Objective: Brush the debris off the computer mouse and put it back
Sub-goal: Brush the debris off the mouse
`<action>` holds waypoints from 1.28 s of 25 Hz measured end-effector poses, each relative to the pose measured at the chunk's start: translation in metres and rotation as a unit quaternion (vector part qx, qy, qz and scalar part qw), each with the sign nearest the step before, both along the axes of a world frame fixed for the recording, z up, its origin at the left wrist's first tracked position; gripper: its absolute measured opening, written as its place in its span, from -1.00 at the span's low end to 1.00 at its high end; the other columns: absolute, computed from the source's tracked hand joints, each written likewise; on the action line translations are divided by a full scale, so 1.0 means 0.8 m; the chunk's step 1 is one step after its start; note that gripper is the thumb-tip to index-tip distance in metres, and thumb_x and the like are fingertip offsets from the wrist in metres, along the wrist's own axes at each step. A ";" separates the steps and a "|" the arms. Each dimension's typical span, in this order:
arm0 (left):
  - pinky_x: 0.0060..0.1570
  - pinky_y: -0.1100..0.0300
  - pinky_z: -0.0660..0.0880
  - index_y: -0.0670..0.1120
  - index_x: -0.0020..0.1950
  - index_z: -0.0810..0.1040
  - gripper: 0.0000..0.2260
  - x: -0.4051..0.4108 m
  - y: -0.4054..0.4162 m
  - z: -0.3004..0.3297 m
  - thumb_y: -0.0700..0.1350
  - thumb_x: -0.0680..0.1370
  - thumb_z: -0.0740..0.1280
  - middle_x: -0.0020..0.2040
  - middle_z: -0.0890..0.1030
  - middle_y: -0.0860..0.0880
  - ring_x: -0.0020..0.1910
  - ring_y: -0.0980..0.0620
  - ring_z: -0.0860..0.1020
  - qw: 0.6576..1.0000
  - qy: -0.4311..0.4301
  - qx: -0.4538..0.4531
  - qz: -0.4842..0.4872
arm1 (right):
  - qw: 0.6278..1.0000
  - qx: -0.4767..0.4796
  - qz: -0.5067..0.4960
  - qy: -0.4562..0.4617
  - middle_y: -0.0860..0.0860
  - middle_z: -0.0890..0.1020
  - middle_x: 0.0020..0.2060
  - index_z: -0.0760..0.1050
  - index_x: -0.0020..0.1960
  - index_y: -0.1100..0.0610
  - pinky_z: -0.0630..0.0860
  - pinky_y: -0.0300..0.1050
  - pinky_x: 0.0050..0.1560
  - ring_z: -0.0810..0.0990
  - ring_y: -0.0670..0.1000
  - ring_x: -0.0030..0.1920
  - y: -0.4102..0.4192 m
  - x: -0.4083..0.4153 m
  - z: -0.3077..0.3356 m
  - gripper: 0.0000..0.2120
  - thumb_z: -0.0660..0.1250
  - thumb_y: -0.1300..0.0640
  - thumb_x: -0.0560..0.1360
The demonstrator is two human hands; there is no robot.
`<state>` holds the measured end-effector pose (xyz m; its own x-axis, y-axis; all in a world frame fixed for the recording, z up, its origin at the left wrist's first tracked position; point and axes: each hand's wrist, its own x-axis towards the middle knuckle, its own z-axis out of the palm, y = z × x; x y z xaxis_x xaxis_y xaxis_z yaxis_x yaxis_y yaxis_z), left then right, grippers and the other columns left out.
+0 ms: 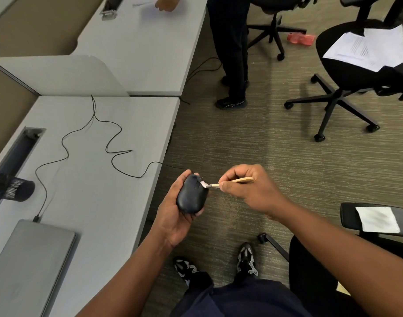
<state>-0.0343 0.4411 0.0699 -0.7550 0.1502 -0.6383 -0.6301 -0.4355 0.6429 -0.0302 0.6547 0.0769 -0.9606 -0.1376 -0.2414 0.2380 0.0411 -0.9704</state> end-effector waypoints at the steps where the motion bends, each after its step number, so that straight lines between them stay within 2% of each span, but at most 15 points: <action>1: -0.43 0.15 0.63 -0.02 0.46 0.58 -0.54 0.000 -0.001 0.000 0.06 0.57 0.39 0.47 0.56 -0.22 0.22 -0.32 0.58 1.000 -0.001 -0.005 0.005 | 1.000 -0.008 0.017 -0.008 0.15 0.61 -0.33 0.69 -0.15 0.19 0.41 0.01 -0.26 0.47 0.08 -0.31 0.002 -0.001 0.003 -0.94 0.50 0.27 0.51; 3: -0.35 0.13 0.68 -0.02 0.45 0.60 -0.60 -0.001 -0.003 -0.001 0.03 0.63 0.36 0.45 0.58 -0.21 0.23 -0.30 0.64 1.000 -0.005 -0.013 0.018 | 0.997 -0.026 0.069 -0.023 0.15 0.64 -0.33 0.69 -0.18 0.20 0.47 -0.05 -0.30 0.53 0.05 -0.33 0.004 -0.001 0.007 -0.91 0.47 0.32 0.49; 5: -0.18 0.07 0.70 -0.02 0.45 0.60 -0.66 -0.004 -0.002 -0.001 -0.02 0.69 0.32 0.44 0.60 -0.18 0.39 -0.33 0.57 1.000 -0.007 -0.011 0.029 | 0.994 -0.046 0.102 -0.018 0.11 0.65 -0.36 0.68 -0.19 0.23 0.49 -0.18 -0.33 0.56 -0.02 -0.35 0.001 0.001 0.010 -0.91 0.45 0.34 0.47; 6: -0.16 0.07 0.70 -0.02 0.45 0.61 -0.68 -0.006 -0.001 0.001 -0.02 0.70 0.32 0.43 0.61 -0.17 0.41 -0.32 0.57 0.999 -0.008 -0.011 0.033 | 0.994 -0.058 0.094 -0.007 0.11 0.63 -0.36 0.67 -0.19 0.23 0.48 -0.18 -0.34 0.54 0.00 -0.36 -0.002 0.003 0.010 -0.92 0.44 0.33 0.46; 9: -0.34 0.11 0.66 0.01 0.46 0.59 -0.68 -0.010 0.001 0.003 -0.01 0.72 0.30 0.42 0.61 -0.18 0.23 -0.23 0.61 0.999 -0.007 -0.027 0.038 | 0.994 -0.101 0.022 0.031 0.11 0.57 -0.37 0.65 -0.17 0.20 0.37 -0.09 -0.35 0.43 0.09 -0.36 -0.004 0.002 0.008 -0.94 0.42 0.30 0.45; 14: -0.26 0.15 0.63 0.04 0.40 0.65 -0.70 -0.005 0.001 -0.001 0.04 0.69 0.32 0.40 0.64 -0.12 0.31 -0.19 0.59 0.999 0.000 -0.034 0.016 | 0.998 -0.059 -0.006 0.023 -0.02 0.57 -0.35 0.70 -0.02 0.05 0.34 -0.22 -0.41 0.41 -0.09 -0.40 -0.003 -0.005 -0.003 -0.92 0.46 0.20 0.53; 15: -0.26 0.15 0.62 0.05 0.39 0.65 -0.68 -0.005 0.002 -0.001 0.06 0.67 0.34 0.39 0.64 -0.10 0.27 -0.16 0.60 0.999 0.001 -0.036 0.012 | 0.999 -0.050 0.003 0.019 0.00 0.59 -0.36 0.71 -0.02 0.02 0.37 -0.20 -0.38 0.43 -0.08 -0.38 -0.006 -0.004 -0.004 -0.94 0.47 0.13 0.53; 17: -0.23 0.14 0.61 0.06 0.39 0.66 -0.65 -0.005 0.003 0.000 0.09 0.62 0.36 0.38 0.65 -0.07 0.24 -0.10 0.61 0.999 0.002 -0.047 0.009 | 0.999 -0.044 0.016 0.010 0.16 0.66 -0.29 0.72 -0.03 -0.02 0.46 -0.04 -0.26 0.50 0.05 -0.30 -0.010 -0.002 -0.005 -0.96 0.48 0.07 0.54; 18: -0.20 0.13 0.60 0.06 0.40 0.65 -0.64 -0.005 0.003 -0.001 0.09 0.63 0.35 0.38 0.66 -0.06 0.23 -0.09 0.61 0.998 0.005 -0.056 0.006 | 0.999 -0.046 0.018 0.008 0.21 0.69 -0.23 0.73 -0.04 -0.01 0.49 0.03 -0.19 0.54 0.08 -0.25 -0.010 -0.002 -0.004 -0.96 0.48 0.08 0.55; 20: -0.18 0.13 0.59 0.06 0.42 0.63 -0.66 -0.005 0.003 -0.001 0.09 0.67 0.31 0.37 0.66 -0.04 0.20 -0.07 0.62 0.997 0.010 -0.070 0.001 | 0.998 -0.058 0.025 0.005 0.20 0.72 -0.18 0.73 -0.05 0.05 0.56 0.02 -0.11 0.62 0.05 -0.20 -0.008 -0.001 -0.001 -0.95 0.48 0.14 0.55; 25: -0.25 0.18 0.62 0.06 0.44 0.61 -0.66 -0.005 0.002 -0.004 0.09 0.69 0.30 0.31 0.66 -0.09 0.05 0.00 0.65 0.997 0.020 -0.079 -0.005 | 0.993 -0.084 0.080 -0.018 0.25 0.72 -0.18 0.72 -0.09 0.20 0.59 -0.15 -0.16 0.64 0.07 -0.18 -0.009 -0.001 0.013 -0.92 0.46 0.24 0.46; 27: -0.10 0.09 0.66 0.05 0.42 0.63 -0.67 -0.008 0.000 -0.006 0.08 0.69 0.33 0.37 0.64 -0.11 0.16 -0.08 0.65 0.997 0.015 -0.074 0.005 | 0.989 -0.075 0.124 -0.025 0.19 0.72 -0.24 0.71 -0.10 0.27 0.55 -0.19 -0.23 0.62 0.03 -0.24 -0.010 0.000 0.016 -0.93 0.44 0.34 0.47; 30: 0.39 -0.16 0.50 0.05 0.30 0.71 -0.74 -0.014 -0.002 -0.010 0.06 0.66 0.40 0.36 0.67 -0.14 0.40 -0.23 0.58 0.998 -0.003 -0.052 0.032 | 0.986 -0.026 0.166 -0.023 0.00 0.65 -0.38 0.70 -0.14 0.26 0.41 -0.27 -0.39 0.52 -0.11 -0.39 -0.013 0.005 0.015 -0.91 0.42 0.37 0.43; 31: 0.41 -0.18 0.49 0.06 0.28 0.72 -0.76 -0.015 -0.002 -0.010 0.06 0.65 0.41 0.34 0.68 -0.13 0.38 -0.22 0.60 0.998 -0.001 -0.051 0.035 | 0.989 -0.028 0.146 -0.021 -0.02 0.64 -0.40 0.69 -0.16 0.26 0.39 -0.25 -0.40 0.51 -0.10 -0.40 -0.014 0.007 0.014 -0.92 0.41 0.34 0.40; 32: 0.33 -0.13 0.56 0.07 0.28 0.72 -0.76 -0.016 -0.002 -0.010 0.05 0.66 0.41 0.33 0.69 -0.11 0.32 -0.17 0.64 0.998 0.005 -0.054 0.034 | 0.993 -0.041 0.110 -0.019 0.00 0.64 -0.39 0.68 -0.17 0.25 0.40 -0.22 -0.39 0.51 -0.06 -0.39 -0.015 0.007 0.013 -0.91 0.39 0.32 0.37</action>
